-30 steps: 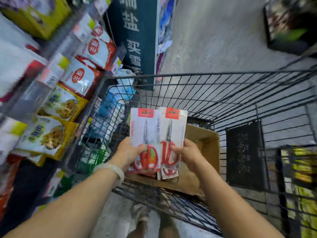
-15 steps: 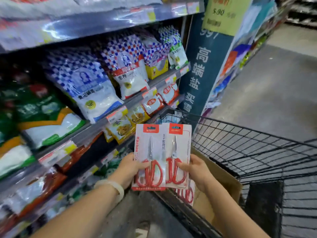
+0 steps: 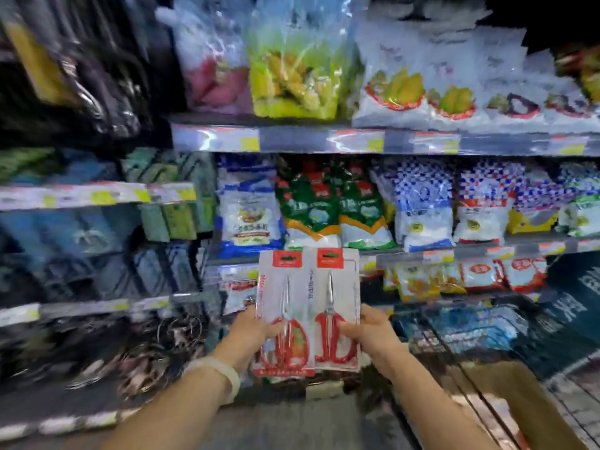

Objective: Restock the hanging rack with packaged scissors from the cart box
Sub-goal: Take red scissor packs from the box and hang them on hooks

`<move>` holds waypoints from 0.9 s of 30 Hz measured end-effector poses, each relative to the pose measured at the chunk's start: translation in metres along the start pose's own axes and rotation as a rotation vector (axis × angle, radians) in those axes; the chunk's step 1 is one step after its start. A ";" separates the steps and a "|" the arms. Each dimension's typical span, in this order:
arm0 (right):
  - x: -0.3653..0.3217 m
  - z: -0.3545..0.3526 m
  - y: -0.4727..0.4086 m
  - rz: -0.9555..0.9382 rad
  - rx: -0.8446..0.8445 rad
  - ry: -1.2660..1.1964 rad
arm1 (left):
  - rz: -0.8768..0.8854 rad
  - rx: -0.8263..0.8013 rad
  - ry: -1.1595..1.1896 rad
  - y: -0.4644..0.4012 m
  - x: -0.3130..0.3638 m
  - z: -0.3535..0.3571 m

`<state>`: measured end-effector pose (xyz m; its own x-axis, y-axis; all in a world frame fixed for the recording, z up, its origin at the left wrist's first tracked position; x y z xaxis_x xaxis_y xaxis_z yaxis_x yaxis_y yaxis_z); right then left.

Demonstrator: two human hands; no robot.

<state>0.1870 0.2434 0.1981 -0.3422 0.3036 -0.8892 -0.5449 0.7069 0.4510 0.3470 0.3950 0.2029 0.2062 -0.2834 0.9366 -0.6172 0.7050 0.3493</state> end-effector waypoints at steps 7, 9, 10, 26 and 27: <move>-0.017 0.253 0.051 -0.102 -0.301 0.159 | 0.019 0.378 0.053 0.101 -0.025 -0.232; -0.011 0.332 0.077 -0.115 -0.380 0.188 | -0.011 0.463 0.084 0.134 -0.041 -0.304; -0.006 0.369 0.088 -0.116 -0.416 0.200 | -0.014 0.500 0.110 0.152 -0.047 -0.338; 0.017 0.773 0.189 -0.140 -0.798 0.370 | -0.008 0.890 0.287 0.304 -0.119 -0.678; 0.017 0.792 0.187 -0.140 -0.804 0.379 | -0.008 0.897 0.309 0.302 -0.122 -0.694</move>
<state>0.6857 0.8866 0.2068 -0.3846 -0.0831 -0.9193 -0.9229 0.0182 0.3845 0.6619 1.0938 0.2148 0.3257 -0.0112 0.9454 -0.9415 -0.0954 0.3232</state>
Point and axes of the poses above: each hand's wrist, its own y-axis away from the middle knuckle, its own z-axis out of the palm, x = y × z, the point moved 4 cm from there along -y, towards the middle knuckle, and after that the axes turned 4 degrees about z, right-handed, at the moved point
